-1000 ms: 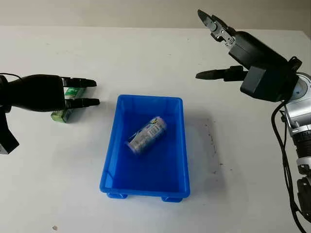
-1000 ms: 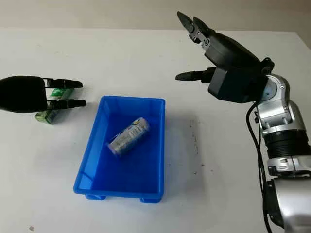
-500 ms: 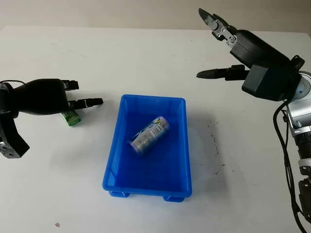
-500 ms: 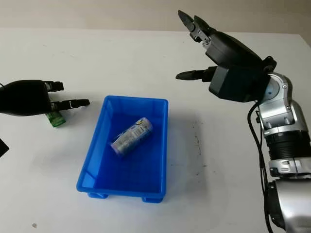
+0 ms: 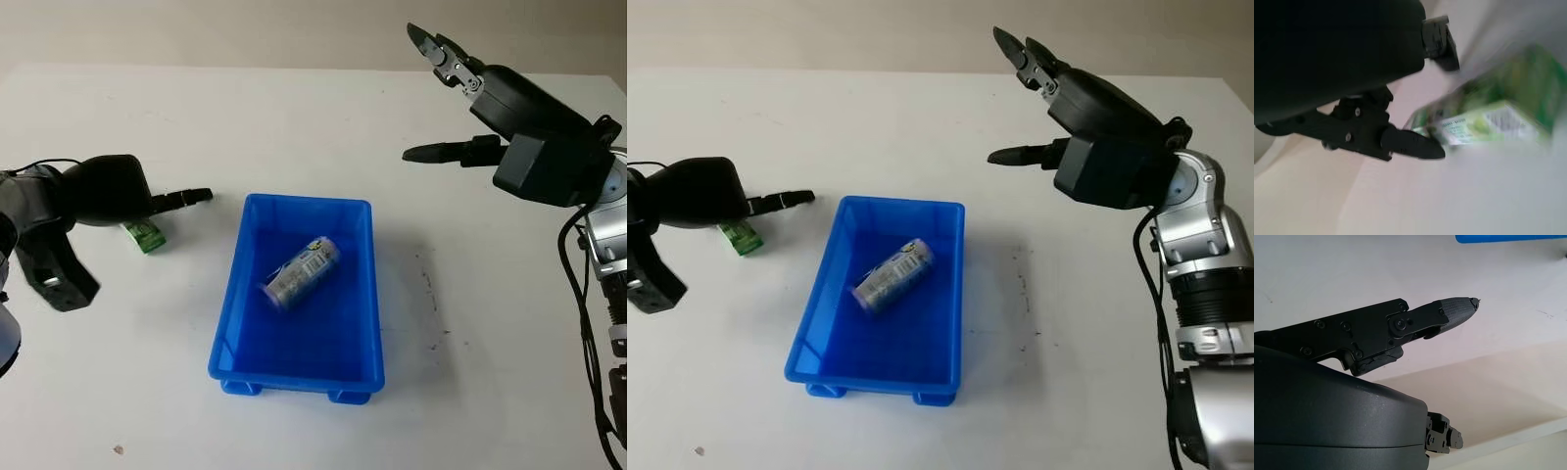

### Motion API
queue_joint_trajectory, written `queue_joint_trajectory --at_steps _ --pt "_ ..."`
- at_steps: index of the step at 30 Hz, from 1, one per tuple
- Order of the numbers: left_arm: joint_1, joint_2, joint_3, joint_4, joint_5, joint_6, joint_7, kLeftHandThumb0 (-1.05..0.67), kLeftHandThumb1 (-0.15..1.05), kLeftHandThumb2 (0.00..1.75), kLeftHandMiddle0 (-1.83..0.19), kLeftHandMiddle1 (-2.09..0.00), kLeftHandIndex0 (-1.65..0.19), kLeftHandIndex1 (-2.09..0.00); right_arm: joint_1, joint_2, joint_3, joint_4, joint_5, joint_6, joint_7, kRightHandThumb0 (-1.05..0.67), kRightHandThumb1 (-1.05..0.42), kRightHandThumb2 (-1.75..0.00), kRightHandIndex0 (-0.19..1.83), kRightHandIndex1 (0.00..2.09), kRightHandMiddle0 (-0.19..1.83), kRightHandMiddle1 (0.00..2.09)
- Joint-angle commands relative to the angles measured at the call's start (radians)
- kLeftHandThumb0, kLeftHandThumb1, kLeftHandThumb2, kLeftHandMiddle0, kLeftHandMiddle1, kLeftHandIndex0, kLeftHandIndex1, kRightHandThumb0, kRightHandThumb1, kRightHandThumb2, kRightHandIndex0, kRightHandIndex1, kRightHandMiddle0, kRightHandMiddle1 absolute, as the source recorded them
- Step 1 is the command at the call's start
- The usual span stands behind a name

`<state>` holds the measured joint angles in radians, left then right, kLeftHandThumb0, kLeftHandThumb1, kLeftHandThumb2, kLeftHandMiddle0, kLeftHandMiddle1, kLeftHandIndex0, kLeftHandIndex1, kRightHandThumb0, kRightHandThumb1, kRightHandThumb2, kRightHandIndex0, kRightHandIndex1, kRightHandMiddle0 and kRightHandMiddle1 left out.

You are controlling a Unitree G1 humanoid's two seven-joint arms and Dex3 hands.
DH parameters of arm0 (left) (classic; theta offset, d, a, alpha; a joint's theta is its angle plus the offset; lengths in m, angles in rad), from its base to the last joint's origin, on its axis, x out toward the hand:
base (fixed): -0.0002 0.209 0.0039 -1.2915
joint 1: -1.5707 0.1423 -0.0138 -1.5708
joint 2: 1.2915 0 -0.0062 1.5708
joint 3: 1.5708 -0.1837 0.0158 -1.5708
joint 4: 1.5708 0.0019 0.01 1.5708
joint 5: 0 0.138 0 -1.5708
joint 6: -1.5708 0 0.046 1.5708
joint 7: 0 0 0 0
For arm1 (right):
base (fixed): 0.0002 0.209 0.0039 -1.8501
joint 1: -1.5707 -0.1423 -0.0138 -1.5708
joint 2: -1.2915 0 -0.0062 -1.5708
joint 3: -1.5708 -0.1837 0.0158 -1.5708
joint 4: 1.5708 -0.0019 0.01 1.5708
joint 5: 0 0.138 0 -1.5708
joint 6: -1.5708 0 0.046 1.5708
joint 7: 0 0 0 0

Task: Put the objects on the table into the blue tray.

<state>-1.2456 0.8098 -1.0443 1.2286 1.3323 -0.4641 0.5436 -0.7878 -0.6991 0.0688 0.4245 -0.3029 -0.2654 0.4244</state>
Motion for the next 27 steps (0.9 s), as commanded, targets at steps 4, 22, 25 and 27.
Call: queue_joint_trajectory --at_steps 4,22,25,27 --pt "0.022 0.013 0.115 -0.081 -0.113 0.001 -0.107 -0.44 1.05 0.47 -1.03 -2.09 -0.55 -2.09 -0.015 -0.006 -0.013 -0.005 0.015 -0.009 -0.003 -0.65 -1.05 -0.08 -0.15 0.06 -0.15 0.06" --pt "0.157 0.085 0.318 -0.314 -0.224 0.018 -0.254 -0.23 1.05 0.24 -0.88 -2.09 -0.23 -2.09 -0.036 0.001 -0.007 0.032 0.01 -0.043 -0.017 -0.63 -1.05 -0.1 -0.14 0.06 -0.14 0.06" --pt "0.168 0.097 0.36 -0.345 -0.235 0.045 -0.256 -0.24 1.05 0.19 -0.85 -2.09 -0.2 -2.09 -0.037 -0.001 -0.003 0.041 0.002 -0.054 -0.024 -0.63 -1.05 -0.09 -0.13 0.06 -0.14 0.06" --pt "0.166 0.105 0.398 -0.356 -0.252 0.057 -0.239 -0.23 1.05 0.2 -0.83 -2.09 -0.23 -2.09 -0.037 -0.001 -0.003 0.041 0.003 -0.054 -0.022 -0.63 -1.05 -0.09 -0.14 0.06 -0.14 0.06"
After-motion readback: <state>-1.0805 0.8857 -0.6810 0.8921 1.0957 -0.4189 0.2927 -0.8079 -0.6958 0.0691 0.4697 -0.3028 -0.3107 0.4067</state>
